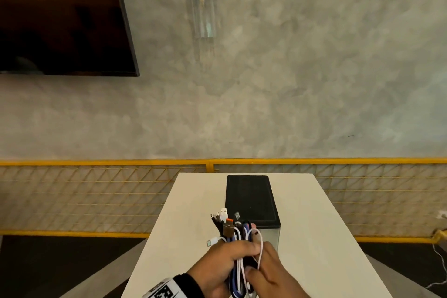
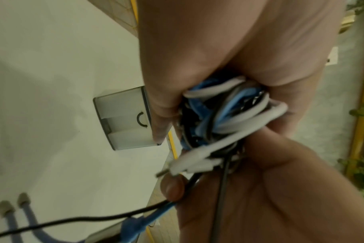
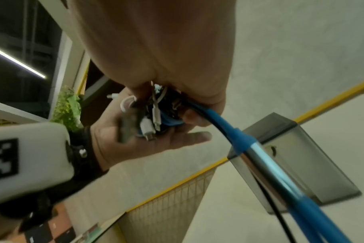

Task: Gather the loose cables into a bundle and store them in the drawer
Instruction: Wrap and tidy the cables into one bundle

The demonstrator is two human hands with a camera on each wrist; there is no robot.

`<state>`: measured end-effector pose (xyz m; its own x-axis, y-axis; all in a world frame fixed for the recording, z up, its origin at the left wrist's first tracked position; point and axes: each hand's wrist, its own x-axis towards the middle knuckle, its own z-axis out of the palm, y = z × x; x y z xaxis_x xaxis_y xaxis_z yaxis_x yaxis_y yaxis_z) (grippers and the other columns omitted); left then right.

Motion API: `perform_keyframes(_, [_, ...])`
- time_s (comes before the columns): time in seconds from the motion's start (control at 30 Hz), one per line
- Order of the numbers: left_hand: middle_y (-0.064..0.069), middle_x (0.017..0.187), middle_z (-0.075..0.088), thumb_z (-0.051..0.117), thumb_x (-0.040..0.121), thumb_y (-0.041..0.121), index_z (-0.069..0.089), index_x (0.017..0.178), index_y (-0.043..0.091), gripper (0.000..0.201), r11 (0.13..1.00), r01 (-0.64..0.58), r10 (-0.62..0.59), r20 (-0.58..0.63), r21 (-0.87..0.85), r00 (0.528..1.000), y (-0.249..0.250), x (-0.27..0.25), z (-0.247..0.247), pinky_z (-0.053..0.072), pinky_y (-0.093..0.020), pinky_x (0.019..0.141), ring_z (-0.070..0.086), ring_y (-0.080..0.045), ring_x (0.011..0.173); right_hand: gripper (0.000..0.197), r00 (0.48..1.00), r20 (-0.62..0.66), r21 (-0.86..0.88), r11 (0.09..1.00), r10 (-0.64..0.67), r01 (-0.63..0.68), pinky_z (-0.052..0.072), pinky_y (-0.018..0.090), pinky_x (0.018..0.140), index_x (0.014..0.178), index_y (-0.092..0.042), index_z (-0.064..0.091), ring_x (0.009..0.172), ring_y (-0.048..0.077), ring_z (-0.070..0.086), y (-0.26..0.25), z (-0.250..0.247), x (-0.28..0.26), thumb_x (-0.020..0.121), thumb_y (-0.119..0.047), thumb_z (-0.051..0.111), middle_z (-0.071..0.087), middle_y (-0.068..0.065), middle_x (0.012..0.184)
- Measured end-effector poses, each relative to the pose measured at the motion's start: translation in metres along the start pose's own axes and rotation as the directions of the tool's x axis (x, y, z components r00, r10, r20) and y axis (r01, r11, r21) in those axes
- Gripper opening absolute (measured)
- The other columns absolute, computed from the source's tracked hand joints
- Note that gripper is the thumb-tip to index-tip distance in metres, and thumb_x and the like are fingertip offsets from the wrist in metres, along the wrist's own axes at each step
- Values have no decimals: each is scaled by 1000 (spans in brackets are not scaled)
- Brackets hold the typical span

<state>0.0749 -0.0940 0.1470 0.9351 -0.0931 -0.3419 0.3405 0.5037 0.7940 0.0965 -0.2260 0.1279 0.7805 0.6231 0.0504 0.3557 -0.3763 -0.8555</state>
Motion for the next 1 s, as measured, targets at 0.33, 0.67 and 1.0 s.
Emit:
perform_keyframes(0.33, [-23,117,71,87,57,4,66,119,9,66,991,-136,136,-104,12,985,-5,7,-1,54,-41,92,70,-33,107,66,993,118,-266,964,5,27,7,15,119,145,-43,-18,149,9,7,-7,1,12,101,-23,25,3,-8,161])
perform_keyframes(0.67, [-33,115,67,76,75,2,72,110,-2,36,997,-59,54,-109,-46,993,-15,11,-1,54,-48,93,69,-41,102,77,987,126,-58,994,100,-93,4,15,117,150,-26,-9,146,2,0,-12,4,4,87,-15,33,-3,-26,149])
perform_keyframes(1.0, [-25,108,72,67,82,6,72,104,-9,27,1000,5,-6,-62,-11,998,-12,8,2,57,-39,82,72,-37,97,99,992,122,-115,993,27,-13,45,14,81,119,-70,-35,90,1,64,-7,-10,-9,83,-15,39,52,-7,132])
